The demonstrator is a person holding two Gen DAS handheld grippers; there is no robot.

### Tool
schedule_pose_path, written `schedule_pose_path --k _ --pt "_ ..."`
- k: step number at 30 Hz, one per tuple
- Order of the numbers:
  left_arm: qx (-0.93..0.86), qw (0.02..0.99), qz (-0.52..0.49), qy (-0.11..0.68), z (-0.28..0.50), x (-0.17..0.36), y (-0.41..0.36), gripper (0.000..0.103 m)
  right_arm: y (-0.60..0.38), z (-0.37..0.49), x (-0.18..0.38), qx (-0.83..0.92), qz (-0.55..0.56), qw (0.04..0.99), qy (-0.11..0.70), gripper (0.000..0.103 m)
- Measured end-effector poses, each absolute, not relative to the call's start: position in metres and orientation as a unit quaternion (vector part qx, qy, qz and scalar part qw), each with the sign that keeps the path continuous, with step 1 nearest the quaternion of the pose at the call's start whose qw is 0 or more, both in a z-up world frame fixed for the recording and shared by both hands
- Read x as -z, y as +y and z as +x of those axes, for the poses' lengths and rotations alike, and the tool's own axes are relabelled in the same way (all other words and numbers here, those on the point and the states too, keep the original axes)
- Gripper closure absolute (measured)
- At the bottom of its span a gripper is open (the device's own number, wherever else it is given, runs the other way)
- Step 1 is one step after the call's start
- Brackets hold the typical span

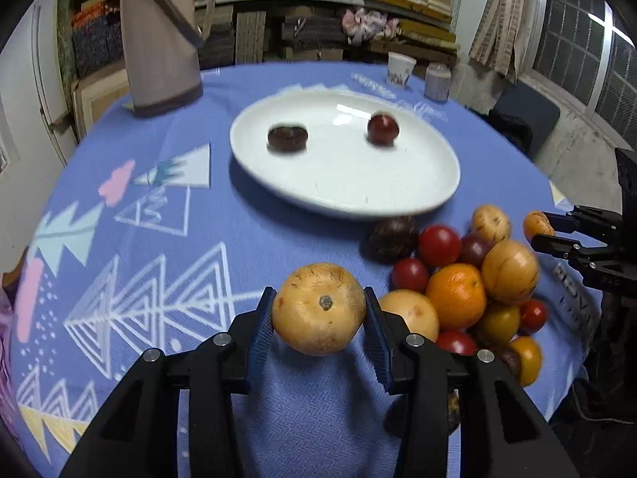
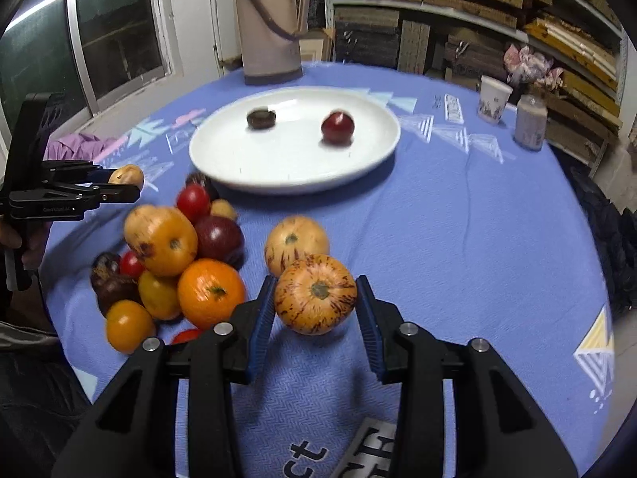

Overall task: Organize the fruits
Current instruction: 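Lower both held fruits onto the white plate and open both tools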

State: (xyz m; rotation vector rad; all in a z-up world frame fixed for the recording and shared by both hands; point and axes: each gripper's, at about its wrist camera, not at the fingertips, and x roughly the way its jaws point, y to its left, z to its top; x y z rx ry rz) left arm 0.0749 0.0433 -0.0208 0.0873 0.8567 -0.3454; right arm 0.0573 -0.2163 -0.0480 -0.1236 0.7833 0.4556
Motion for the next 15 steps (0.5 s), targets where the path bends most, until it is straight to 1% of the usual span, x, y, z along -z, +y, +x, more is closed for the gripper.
schedule_pose_path --k 7,11,15 --pt "0.170 0.906 0.048 0.386 0.090 -0.008 0.038 0.060 -0.214 0.065 0.012 -0.242 -0.063 0.907 0.340 0.064" --pt "0.171 0.909 0.054 0.377 0.118 -0.017 0.030 0.059 -0.201 0.093 -0.002 -0.248 -0.078 0.907 0.330 0.064" --pt "0.160 0.906 0.041 0.389 0.158 -0.012 0.026 0.059 -0.185 0.134 0.000 -0.248 -0.087 0.902 0.342 0.064"
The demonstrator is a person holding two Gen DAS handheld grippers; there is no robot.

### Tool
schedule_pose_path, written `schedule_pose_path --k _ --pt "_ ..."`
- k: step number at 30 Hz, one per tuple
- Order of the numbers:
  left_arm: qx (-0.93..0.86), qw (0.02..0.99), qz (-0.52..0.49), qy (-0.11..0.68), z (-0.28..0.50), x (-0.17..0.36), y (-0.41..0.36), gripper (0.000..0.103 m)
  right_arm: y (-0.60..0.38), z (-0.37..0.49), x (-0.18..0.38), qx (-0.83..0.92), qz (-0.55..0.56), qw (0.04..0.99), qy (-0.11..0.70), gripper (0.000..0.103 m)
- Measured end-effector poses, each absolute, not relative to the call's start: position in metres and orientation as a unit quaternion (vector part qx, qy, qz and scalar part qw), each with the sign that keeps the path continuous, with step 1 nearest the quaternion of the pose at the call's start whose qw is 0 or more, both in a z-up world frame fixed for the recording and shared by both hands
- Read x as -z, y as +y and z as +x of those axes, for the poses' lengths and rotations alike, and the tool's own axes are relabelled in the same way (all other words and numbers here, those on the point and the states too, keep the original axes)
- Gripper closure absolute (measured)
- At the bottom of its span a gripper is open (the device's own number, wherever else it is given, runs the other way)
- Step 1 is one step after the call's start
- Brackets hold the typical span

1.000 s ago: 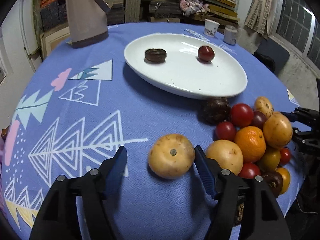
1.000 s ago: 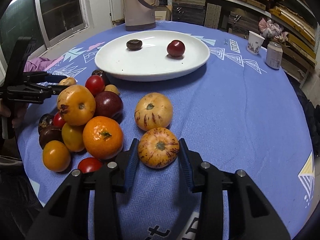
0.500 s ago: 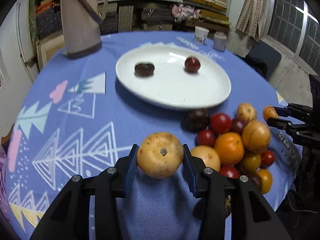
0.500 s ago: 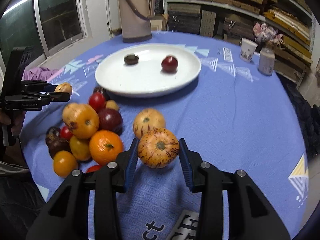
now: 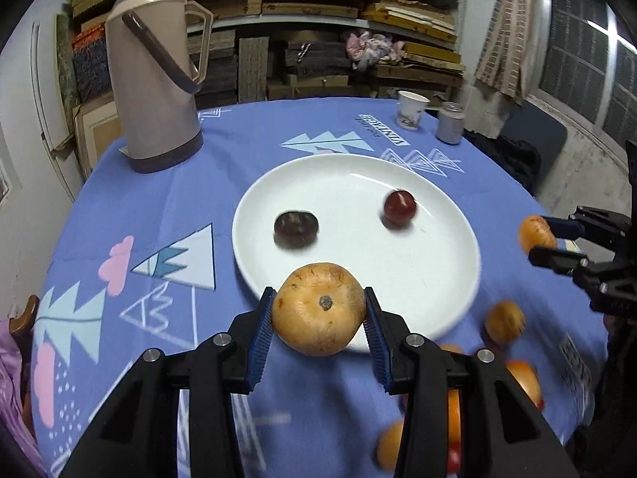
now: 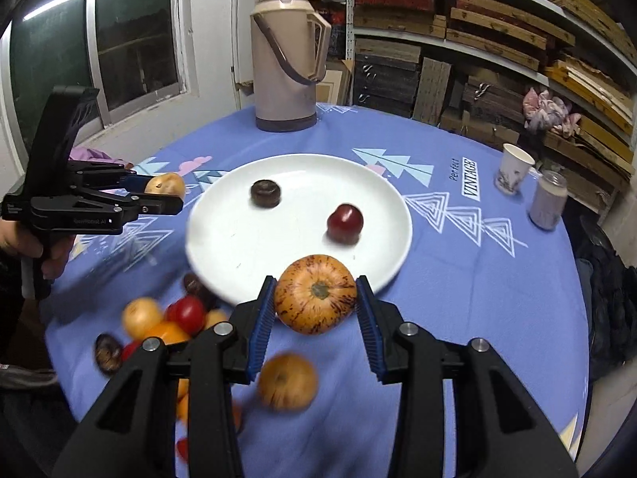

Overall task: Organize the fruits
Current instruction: 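Lower both held fruits onto the white plate and open both tools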

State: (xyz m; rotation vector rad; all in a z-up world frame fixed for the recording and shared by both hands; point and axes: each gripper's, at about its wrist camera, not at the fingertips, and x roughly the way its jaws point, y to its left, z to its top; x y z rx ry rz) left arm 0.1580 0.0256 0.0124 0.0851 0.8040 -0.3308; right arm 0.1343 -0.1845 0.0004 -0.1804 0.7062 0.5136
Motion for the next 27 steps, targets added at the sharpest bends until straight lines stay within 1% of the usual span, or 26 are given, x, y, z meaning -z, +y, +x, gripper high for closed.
schedule_pose_path --k 5,12,16,19,23,24,25,26,27 --pt "0.149 0.899 0.024 0.411 0.198 0.003 0.025 0.059 -0.168 0.186 0.018 -0.253 -0.086 0.888 0.375 0.064" --pt "0.138 0.889 0.014 0.437 0.232 0.025 0.029 0.059 -0.156 0.226 0.050 -0.244 -0.091 0.874 0.410 0.064" --pt "0.132 0.893 0.027 0.430 0.246 0.028 0.026 0.059 -0.150 0.243 0.060 -0.238 -0.096 0.870 0.422 0.064" --pt "0.129 0.886 0.028 0.444 0.261 0.034 0.021 0.059 -0.147 0.257 0.063 -0.224 -0.098 0.874 0.421 0.064" --pt "0.117 0.889 0.066 0.438 0.271 0.040 0.010 0.059 -0.146 0.271 0.063 -0.210 -0.089 0.880 0.417 0.063" --pt "0.116 0.890 0.060 0.437 0.271 0.039 0.010 0.057 -0.147 0.270 0.062 -0.209 -0.085 0.881 0.415 0.062" --pt "0.113 0.893 0.054 0.433 0.271 0.038 0.013 0.048 -0.149 0.268 0.059 -0.209 -0.079 0.885 0.409 0.059" --pt "0.115 0.895 0.049 0.428 0.269 0.036 0.014 0.045 -0.152 0.264 0.056 -0.205 -0.075 0.889 0.402 0.052" --pt "0.114 0.898 0.047 0.423 0.266 0.032 0.015 0.038 -0.155 0.259 0.052 -0.202 -0.071 0.894 0.394 0.048"
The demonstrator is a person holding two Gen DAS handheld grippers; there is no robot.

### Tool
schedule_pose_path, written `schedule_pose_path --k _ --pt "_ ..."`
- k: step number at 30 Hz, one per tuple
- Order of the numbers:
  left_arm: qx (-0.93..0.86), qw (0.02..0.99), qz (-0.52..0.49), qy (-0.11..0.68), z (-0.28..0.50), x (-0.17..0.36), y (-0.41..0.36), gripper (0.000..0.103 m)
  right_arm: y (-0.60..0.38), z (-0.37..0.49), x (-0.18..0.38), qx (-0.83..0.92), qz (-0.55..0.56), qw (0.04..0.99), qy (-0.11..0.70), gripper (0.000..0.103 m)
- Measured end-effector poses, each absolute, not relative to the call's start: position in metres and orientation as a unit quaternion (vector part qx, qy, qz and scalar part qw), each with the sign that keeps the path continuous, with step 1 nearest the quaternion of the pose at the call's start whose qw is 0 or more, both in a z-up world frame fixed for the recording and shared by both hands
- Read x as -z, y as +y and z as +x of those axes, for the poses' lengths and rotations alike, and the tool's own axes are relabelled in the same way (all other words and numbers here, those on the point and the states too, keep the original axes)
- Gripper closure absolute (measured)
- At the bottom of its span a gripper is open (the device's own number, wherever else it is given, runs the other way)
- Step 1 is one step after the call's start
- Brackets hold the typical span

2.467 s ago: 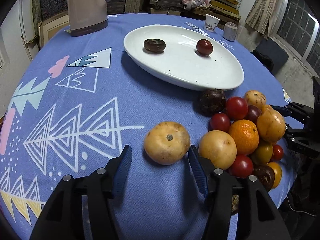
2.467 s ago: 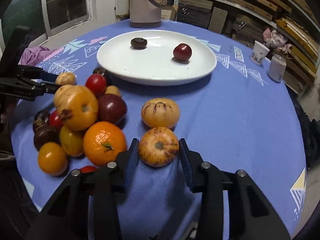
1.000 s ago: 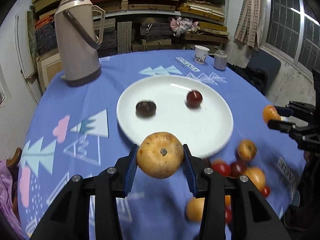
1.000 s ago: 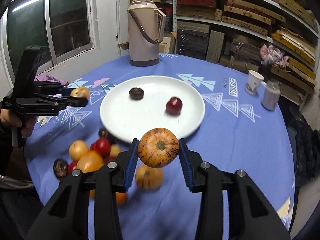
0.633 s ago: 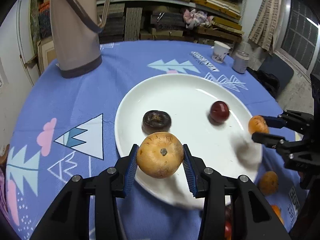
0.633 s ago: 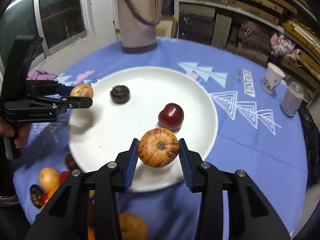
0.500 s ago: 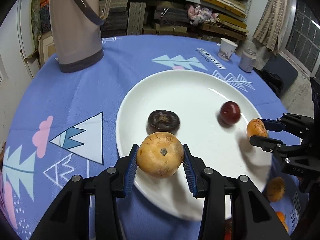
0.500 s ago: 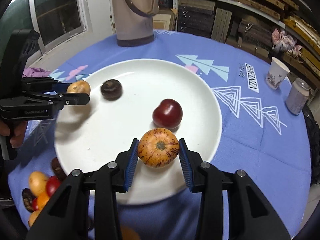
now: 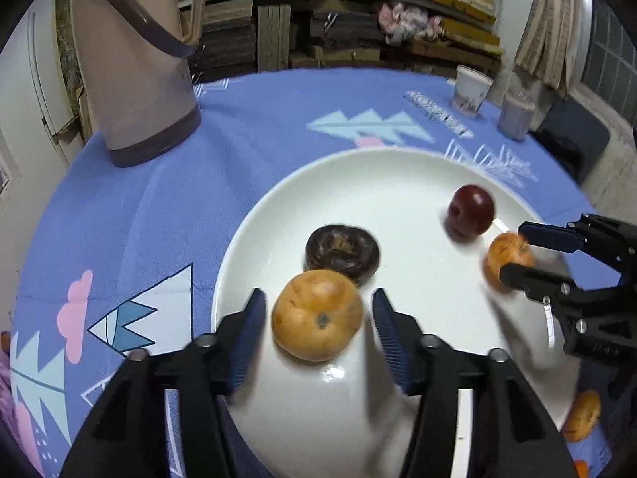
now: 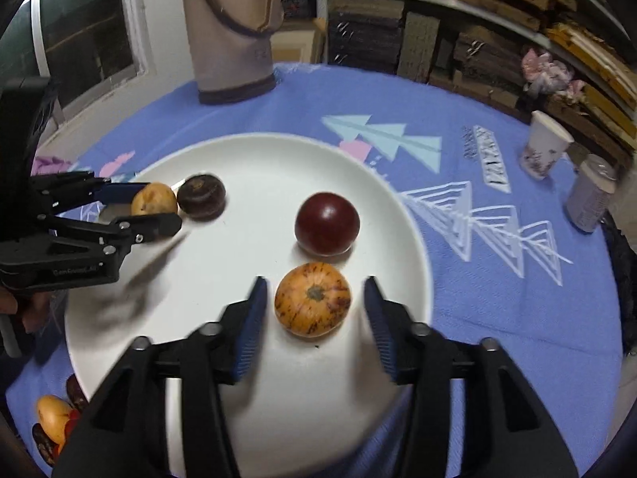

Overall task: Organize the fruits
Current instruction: 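Lower both held fruits onto the white plate and open both tools, then grasp another pale pear with the left tool while the right tool grasps another striped tomato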

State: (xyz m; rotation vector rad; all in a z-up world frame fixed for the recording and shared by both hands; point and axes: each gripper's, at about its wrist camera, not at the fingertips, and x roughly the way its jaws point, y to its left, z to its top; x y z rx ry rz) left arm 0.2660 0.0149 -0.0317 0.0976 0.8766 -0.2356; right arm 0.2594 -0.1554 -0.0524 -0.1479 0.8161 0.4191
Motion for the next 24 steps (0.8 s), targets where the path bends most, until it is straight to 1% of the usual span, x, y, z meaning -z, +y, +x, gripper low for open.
schedule_pose_path --k 1,4,6,10,11,12,16,19,24 --pt "0.106 0.900 0.051 0.420 0.264 0.028 0.015 0.030 -0.158 0.257 0.050 -0.203 -0.067 0.896 0.390 0.048" --pt "0.107 0.907 0.057 0.403 0.253 0.017 0.014 0.028 -0.171 0.241 0.041 -0.206 -0.048 0.900 0.381 0.048" --pt "0.114 0.908 0.059 0.400 0.245 0.010 0.013 0.028 -0.178 0.229 0.036 -0.207 -0.043 0.903 0.375 0.041" --pt "0.120 0.908 0.066 0.397 0.225 0.002 0.012 0.025 -0.192 0.195 0.026 -0.206 -0.037 0.908 0.362 0.039" --pt "0.121 0.907 0.064 0.398 0.217 -0.001 0.013 0.025 -0.194 0.189 0.025 -0.206 -0.036 0.909 0.360 0.036" --pt "0.122 0.907 0.063 0.399 0.211 -0.002 0.013 0.023 -0.197 0.178 0.024 -0.204 -0.037 0.911 0.357 0.033" --pt "0.119 0.910 0.061 0.393 0.178 -0.009 0.016 0.011 -0.204 0.142 0.022 -0.203 -0.039 0.914 0.349 0.025" --pt "0.119 0.914 0.049 0.384 0.150 -0.012 0.022 0.007 -0.203 0.121 0.028 -0.195 -0.054 0.914 0.351 0.025" --pt "0.113 0.912 0.018 0.393 0.118 -0.005 0.032 0.007 -0.198 0.100 0.046 -0.185 -0.073 0.909 0.367 0.025"
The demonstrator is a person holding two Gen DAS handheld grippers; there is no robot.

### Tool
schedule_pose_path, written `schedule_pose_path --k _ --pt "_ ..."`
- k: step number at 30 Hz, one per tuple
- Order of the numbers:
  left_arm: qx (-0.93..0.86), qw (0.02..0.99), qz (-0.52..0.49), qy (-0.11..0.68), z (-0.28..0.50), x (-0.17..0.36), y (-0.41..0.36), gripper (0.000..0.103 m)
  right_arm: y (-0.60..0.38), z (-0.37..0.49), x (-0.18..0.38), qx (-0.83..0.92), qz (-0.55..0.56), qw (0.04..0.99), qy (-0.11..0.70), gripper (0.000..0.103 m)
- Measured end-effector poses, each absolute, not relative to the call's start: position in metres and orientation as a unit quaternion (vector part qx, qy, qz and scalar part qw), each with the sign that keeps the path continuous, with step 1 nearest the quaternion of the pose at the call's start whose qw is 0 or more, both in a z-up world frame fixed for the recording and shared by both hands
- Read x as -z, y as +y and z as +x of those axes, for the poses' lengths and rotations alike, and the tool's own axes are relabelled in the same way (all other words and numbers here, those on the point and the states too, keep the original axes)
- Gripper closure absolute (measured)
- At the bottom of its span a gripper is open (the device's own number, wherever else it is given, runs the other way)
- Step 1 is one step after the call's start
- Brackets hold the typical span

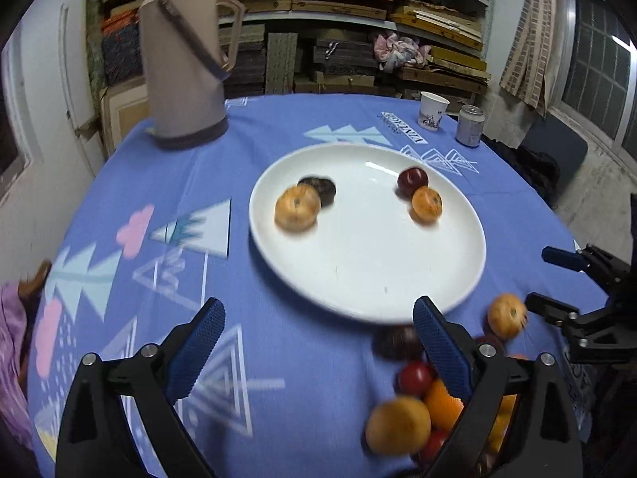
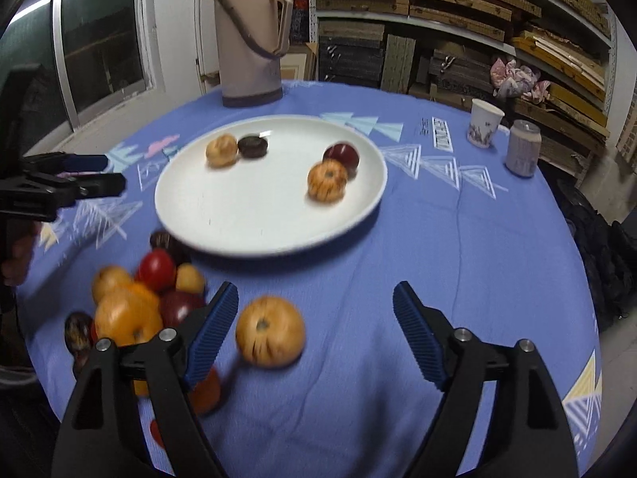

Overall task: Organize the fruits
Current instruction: 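Grasp another pale pear with the left tool while the right tool grasps another striped tomato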

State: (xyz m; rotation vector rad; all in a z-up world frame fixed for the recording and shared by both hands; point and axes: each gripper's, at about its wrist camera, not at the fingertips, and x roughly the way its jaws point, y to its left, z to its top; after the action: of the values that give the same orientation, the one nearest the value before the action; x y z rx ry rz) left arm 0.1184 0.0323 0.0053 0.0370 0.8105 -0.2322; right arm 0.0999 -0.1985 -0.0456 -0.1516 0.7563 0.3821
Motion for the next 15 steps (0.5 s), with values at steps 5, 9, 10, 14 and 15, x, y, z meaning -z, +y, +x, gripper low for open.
schedule_pose_path --k 5,9,10,14,15 --pt "0.104 0.906 0.009 0.411 0.098 0.007 0.040 0.007 -0.187 0.098 0.061 -0.189 -0.098 0.899 0.382 0.035" --pt "0.109 0.901 0.002 0.421 0.089 0.012 0.045 0.007 -0.180 0.105 0.070 -0.221 -0.076 0.888 0.397 0.047" --pt "0.113 0.898 -0.001 0.425 0.087 0.013 0.046 0.007 -0.177 0.106 0.073 -0.230 -0.075 0.882 0.405 0.052" --pt "0.141 0.888 -0.007 0.438 0.081 0.020 0.040 0.007 -0.177 0.112 0.075 -0.238 -0.052 0.876 0.416 0.060" --pt "0.143 0.887 -0.002 0.440 0.080 0.022 0.038 0.007 -0.178 0.112 0.076 -0.236 -0.048 0.877 0.416 0.060"
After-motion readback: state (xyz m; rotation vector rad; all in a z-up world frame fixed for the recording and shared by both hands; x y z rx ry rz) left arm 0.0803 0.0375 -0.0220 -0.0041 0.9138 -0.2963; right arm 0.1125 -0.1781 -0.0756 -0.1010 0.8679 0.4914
